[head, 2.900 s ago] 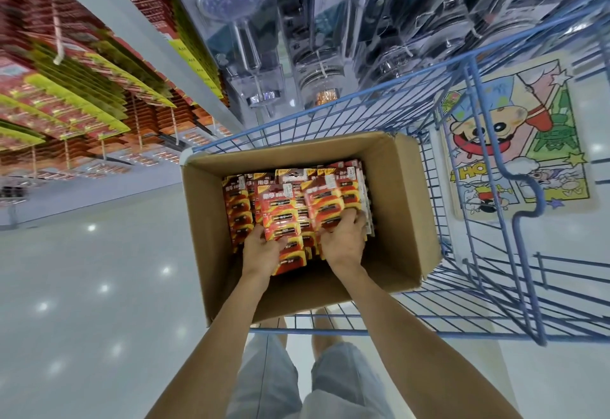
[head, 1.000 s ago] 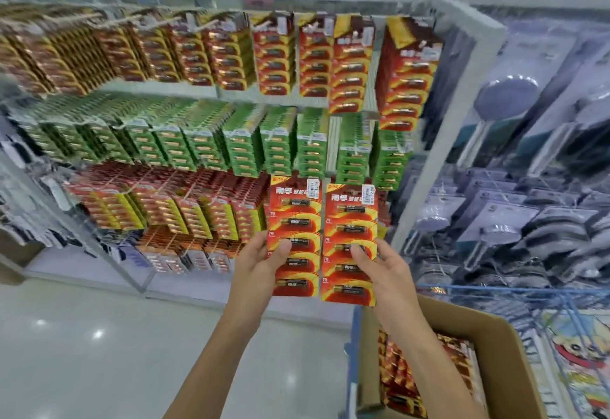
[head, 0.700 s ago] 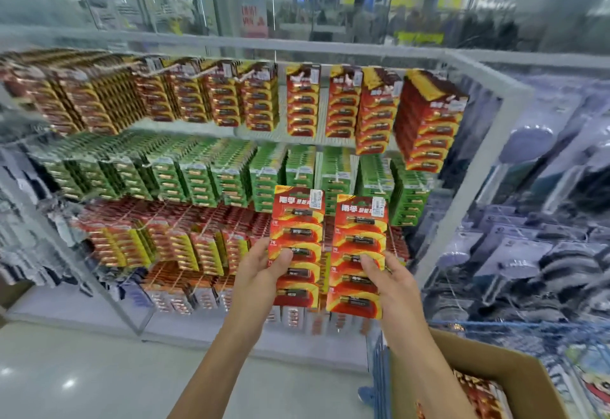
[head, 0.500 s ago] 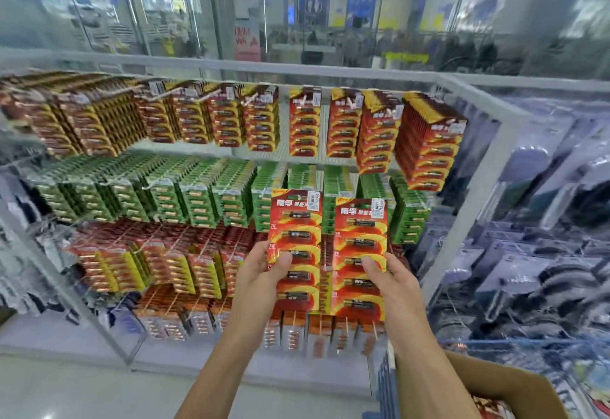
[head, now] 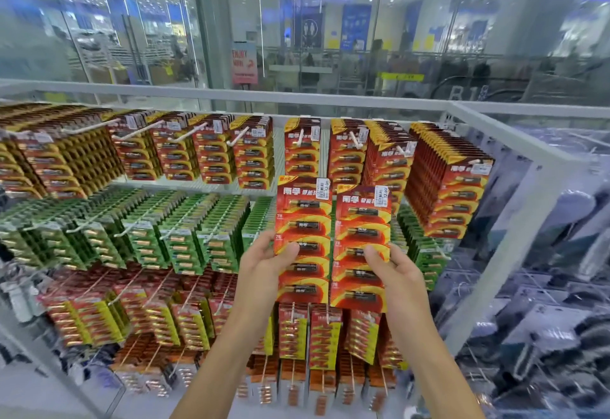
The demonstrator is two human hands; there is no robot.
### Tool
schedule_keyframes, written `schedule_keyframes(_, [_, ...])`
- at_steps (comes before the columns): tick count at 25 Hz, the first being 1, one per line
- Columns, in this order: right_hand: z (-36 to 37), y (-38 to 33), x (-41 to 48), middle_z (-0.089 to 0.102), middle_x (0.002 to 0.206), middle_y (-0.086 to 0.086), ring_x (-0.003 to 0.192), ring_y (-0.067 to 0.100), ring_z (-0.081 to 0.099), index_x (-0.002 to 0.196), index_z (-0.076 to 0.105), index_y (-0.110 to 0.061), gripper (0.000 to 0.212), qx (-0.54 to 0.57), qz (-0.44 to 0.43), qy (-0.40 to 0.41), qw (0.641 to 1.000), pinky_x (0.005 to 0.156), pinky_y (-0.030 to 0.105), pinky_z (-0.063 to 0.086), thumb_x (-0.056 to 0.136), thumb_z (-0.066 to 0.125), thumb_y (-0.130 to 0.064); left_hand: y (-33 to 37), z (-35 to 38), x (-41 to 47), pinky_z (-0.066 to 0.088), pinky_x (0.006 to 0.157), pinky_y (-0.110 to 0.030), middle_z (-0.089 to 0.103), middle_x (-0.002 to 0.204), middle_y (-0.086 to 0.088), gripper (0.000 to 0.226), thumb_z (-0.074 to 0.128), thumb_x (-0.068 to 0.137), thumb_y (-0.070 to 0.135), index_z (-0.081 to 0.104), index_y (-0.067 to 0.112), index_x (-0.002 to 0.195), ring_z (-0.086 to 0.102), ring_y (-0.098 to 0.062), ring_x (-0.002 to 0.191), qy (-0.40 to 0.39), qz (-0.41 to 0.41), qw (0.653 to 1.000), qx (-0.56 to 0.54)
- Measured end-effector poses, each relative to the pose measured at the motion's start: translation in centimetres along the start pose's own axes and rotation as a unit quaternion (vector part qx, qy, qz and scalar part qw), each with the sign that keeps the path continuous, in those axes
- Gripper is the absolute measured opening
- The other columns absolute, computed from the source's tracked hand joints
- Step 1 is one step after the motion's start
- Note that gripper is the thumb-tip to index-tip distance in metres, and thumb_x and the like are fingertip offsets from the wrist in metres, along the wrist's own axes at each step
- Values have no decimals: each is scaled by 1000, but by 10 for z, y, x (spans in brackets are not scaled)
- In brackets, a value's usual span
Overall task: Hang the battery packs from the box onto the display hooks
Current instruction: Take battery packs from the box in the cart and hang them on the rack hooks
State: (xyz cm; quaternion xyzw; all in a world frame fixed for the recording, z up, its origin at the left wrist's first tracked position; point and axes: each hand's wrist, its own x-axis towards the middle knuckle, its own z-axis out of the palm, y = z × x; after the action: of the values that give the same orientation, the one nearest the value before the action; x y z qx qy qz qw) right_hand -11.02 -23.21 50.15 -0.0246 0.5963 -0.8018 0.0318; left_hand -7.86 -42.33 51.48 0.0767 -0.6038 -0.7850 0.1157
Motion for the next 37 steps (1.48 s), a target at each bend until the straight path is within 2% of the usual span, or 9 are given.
schedule_keyframes(4, [0, -7, 39, 79, 110, -10, 105, 14, 75, 124, 68, -28, 39, 4, -13, -10, 1000, 87, 38, 61, 88, 75, -41, 2, 2, 37, 63, 82, -41, 78, 115, -3, 32, 73, 94, 24, 68, 19, 125, 76, -25, 102, 13, 23, 1000, -4])
schedule_keyframes(7, [2, -14, 61, 79, 99, -20, 92, 1, 75, 120, 67, -33, 26, 5, -19, -5, 1000, 76, 26, 60, 94, 70, -33, 7, 2, 62, 63, 67, -32, 79, 108, -5, 23, 69, 97, 16, 69, 15, 119, 78, -25, 93, 19, 31, 999, -12])
schedule_keyframes(13, [10, -18, 91, 75, 123, -8, 117, 16, 70, 138, 61, -29, 61, 3, -32, 10, 999, 93, 44, 59, 83, 78, -47, 10, 2, 98, 61, 62, -31, 80, 105, -6, 20, 68, 96, 14, 69, 15, 117, 79, -26, 88, 15, 29, 999, -20])
schedule_keyframes(19, [9, -12, 108, 78, 101, -18, 88, 1, 76, 122, 57, -37, 35, 32, -31, 17, 999, 67, 23, 61, 92, 72, -31, 8, -4, 118, 62, 62, -31, 80, 103, -6, 20, 68, 96, 13, 69, 15, 115, 79, -25, 86, 10, 29, 999, -25])
schedule_keyframes(23, [18, -8, 112, 65, 138, -8, 123, 16, 66, 151, 48, -30, 96, 25, -34, 29, 999, 102, 49, 55, 66, 84, -59, 2, -7, 128, 61, 63, -30, 80, 107, -6, 22, 69, 96, 14, 69, 15, 118, 79, -24, 89, 6, 25, 999, -19])
schedule_keyframes(28, [21, -11, 125, 76, 118, -12, 102, 9, 74, 145, 55, -23, 54, 16, -23, 30, 999, 84, 32, 60, 94, 70, -33, 1, -1, 143, 65, 69, -41, 79, 110, -7, 22, 67, 98, 14, 68, 12, 121, 78, -27, 92, -11, 24, 1000, -11])
schedule_keyframes(32, [28, -17, 142, 77, 85, -26, 78, -7, 73, 113, 65, -31, 15, 8, -31, 25, 999, 68, 17, 60, 98, 69, -30, 1, -2, 163, 63, 80, -50, 80, 105, -3, 18, 67, 100, 17, 68, 15, 117, 78, -26, 92, -6, 30, 999, 19])
schedule_keyframes(35, [30, -7, 168, 65, 140, -3, 128, 22, 63, 145, 55, -26, 97, -24, -40, 37, 998, 106, 54, 51, 65, 84, -73, -3, -3, 180, 64, 80, -49, 80, 106, -3, 16, 67, 100, 18, 68, 17, 116, 78, -25, 92, 2, 25, 999, 27])
schedule_keyframes(37, [31, -5, 178, 64, 141, 1, 128, 26, 63, 145, 55, -24, 96, -31, -35, 41, 998, 108, 56, 50, 66, 83, -71, -5, -2, 191, 64, 79, -47, 80, 105, -1, 15, 67, 100, 18, 68, 17, 115, 78, -25, 93, 5, 29, 999, 30])
